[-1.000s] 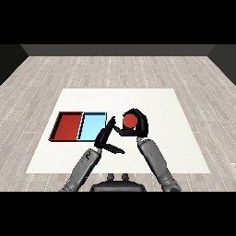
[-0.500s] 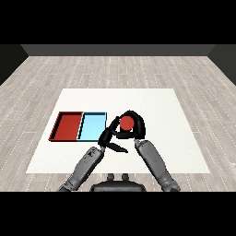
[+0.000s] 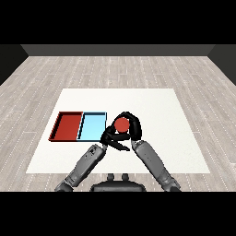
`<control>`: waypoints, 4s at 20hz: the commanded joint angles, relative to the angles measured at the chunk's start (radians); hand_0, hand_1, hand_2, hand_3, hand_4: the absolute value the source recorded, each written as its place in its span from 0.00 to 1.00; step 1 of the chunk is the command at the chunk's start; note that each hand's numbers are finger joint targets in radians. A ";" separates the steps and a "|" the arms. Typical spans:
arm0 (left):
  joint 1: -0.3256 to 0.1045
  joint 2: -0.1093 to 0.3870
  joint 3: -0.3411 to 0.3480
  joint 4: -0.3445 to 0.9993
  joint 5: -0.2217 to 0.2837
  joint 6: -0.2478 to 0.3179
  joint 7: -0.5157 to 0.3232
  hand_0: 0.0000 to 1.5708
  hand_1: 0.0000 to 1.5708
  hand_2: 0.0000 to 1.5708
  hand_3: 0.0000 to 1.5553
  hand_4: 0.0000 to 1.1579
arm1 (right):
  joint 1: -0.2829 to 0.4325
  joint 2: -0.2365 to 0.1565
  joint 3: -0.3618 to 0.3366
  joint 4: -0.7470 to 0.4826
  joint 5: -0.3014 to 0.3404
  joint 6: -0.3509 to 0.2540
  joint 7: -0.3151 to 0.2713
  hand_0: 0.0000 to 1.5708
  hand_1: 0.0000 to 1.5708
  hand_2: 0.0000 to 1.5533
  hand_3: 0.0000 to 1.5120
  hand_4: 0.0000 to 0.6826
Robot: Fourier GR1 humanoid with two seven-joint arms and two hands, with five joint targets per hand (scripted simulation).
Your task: Pick the red can and put it in the red box
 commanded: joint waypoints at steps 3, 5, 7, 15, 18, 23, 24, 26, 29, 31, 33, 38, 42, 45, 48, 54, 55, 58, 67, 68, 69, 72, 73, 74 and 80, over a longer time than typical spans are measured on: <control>-0.003 -0.016 -0.022 0.016 0.010 -0.006 -0.012 0.00 0.00 0.00 0.00 0.00 | -0.090 0.008 0.047 0.035 -0.029 -0.064 0.053 1.00 1.00 0.96 0.93 0.95; -0.041 -0.016 0.021 0.046 0.007 -0.022 -0.028 0.00 0.00 0.00 0.00 0.00 | -0.030 0.007 0.046 0.036 -0.040 -0.032 -0.022 1.00 1.00 0.96 0.93 0.95; 0.017 -0.015 -0.021 0.014 -0.028 -0.011 -0.037 0.00 0.00 0.00 0.00 0.00 | -0.069 0.007 0.061 0.002 -0.029 -0.044 0.048 1.00 1.00 0.96 0.93 0.96; -0.022 -0.016 -0.017 0.013 0.028 0.293 -0.010 1.00 1.00 1.00 0.98 0.96 | -0.020 0.008 0.086 0.033 -0.090 -0.053 -0.039 1.00 1.00 0.95 0.93 0.92; -0.051 -0.016 0.005 0.040 0.039 0.294 0.002 1.00 1.00 1.00 0.96 0.97 | -0.042 0.008 0.091 -0.009 -0.069 -0.066 0.020 1.00 1.00 0.94 0.92 0.91; -0.024 -0.016 0.026 0.046 0.023 0.240 -0.004 1.00 1.00 1.00 0.96 0.97 | -0.028 0.008 0.038 0.032 -0.094 -0.022 -0.046 1.00 1.00 0.95 0.92 0.92; 0.006 -0.012 0.059 0.067 0.022 0.187 -0.033 1.00 1.00 1.00 0.96 0.97 | -0.015 0.008 0.054 0.002 -0.084 -0.055 -0.034 1.00 1.00 0.94 0.92 0.93; 0.041 -0.001 0.015 -0.081 -0.019 0.273 0.045 1.00 1.00 1.00 0.96 0.98 | -0.105 0.008 0.027 0.095 -0.106 -0.034 -0.037 1.00 1.00 0.94 0.93 0.93; -0.035 -0.016 -0.042 -0.008 0.034 0.350 -0.018 1.00 1.00 1.00 0.96 0.98 | -0.040 0.008 0.073 -0.005 -0.087 -0.081 -0.010 0.98 0.98 0.93 0.91 0.79; -0.018 -0.016 -0.043 -0.025 0.023 0.348 -0.005 1.00 1.00 1.00 0.96 0.98 | 0.022 -0.015 0.095 -0.026 -0.025 -0.041 0.047 0.70 0.70 0.66 0.49 0.00; -0.026 -0.016 -0.014 0.017 0.028 0.327 -0.030 1.00 1.00 1.00 0.96 0.97 | -0.046 -0.027 0.092 0.040 0.005 -0.028 0.099 0.00 0.00 0.00 0.00 0.00; -0.043 -0.016 -0.059 0.096 0.089 0.360 -0.106 1.00 1.00 1.00 0.96 0.97 | -0.077 0.007 0.102 0.071 0.010 -0.051 0.087 0.00 0.00 0.00 0.00 0.00; -0.085 -0.016 -0.044 0.068 0.052 0.363 -0.046 1.00 1.00 1.00 0.97 0.98 | -0.113 0.008 0.015 0.146 -0.020 -0.064 0.028 0.00 0.00 0.00 0.00 0.00; -0.037 -0.015 0.034 0.022 0.001 0.283 0.003 1.00 1.00 1.00 0.96 0.98 | -0.049 0.008 0.000 -0.001 0.077 -0.012 0.143 0.00 0.00 0.00 0.00 0.00; -0.021 -0.016 -0.055 0.011 0.018 0.370 -0.037 1.00 1.00 1.00 0.96 0.98 | -0.023 0.008 -0.008 -0.022 0.063 -0.019 0.149 0.00 0.00 0.00 0.00 0.00; 0.000 0.005 0.033 -0.057 -0.031 0.295 0.015 1.00 1.00 1.00 0.95 0.98 | -0.013 0.008 -0.051 0.028 0.011 0.002 0.043 0.00 0.00 0.00 0.00 0.00; -0.025 -0.016 0.047 0.028 -0.043 0.280 -0.011 1.00 1.00 1.00 0.95 0.98 | -0.025 0.008 -0.062 -0.047 0.066 0.019 0.152 0.00 0.00 0.00 0.00 0.00; 0.004 -0.006 0.031 -0.079 -0.086 0.319 0.057 1.00 1.00 1.00 0.95 0.98 | 0.063 -0.030 -0.116 -0.157 0.021 0.071 0.125 0.00 0.00 0.00 0.00 0.00; -0.023 0.085 0.176 -0.028 -0.080 0.260 0.044 1.00 1.00 1.00 0.94 0.99 | 0.364 -0.165 -0.241 -0.388 -0.081 0.189 0.009 0.00 0.00 0.00 0.00 0.00; -0.007 0.109 0.183 -0.038 -0.082 0.242 0.023 1.00 1.00 1.00 0.94 0.99 | 0.412 -0.174 -0.258 -0.389 -0.102 0.200 0.001 0.00 0.00 0.00 0.00 0.00; -0.060 0.126 0.210 -0.017 -0.095 0.266 0.070 1.00 1.00 1.00 0.94 0.98 | 0.416 -0.211 -0.293 -0.425 -0.106 0.201 0.055 0.00 0.00 0.00 0.00 0.00; -0.055 0.205 0.259 -0.040 -0.093 0.253 0.132 1.00 1.00 1.00 0.94 0.97 | 0.521 -0.203 -0.332 -0.378 -0.125 0.222 -0.050 0.00 0.00 0.00 0.00 0.00; -0.035 0.245 0.300 0.004 -0.087 0.234 0.103 1.00 1.00 1.00 0.94 0.97 | 0.454 -0.214 -0.366 -0.378 -0.147 0.220 0.010 0.00 0.00 0.00 0.00 0.00; 0.008 0.269 0.310 -0.026 -0.084 0.233 0.114 1.00 1.00 1.00 0.94 0.97 | 0.511 -0.222 -0.368 -0.371 -0.153 0.258 -0.059 0.00 0.00 0.00 0.00 0.00; -0.062 0.419 0.407 0.185 -0.135 0.200 0.156 1.00 1.00 0.99 0.95 0.98 | 0.448 -0.221 -0.420 -0.231 -0.156 0.272 -0.092 0.00 0.00 0.00 0.00 0.00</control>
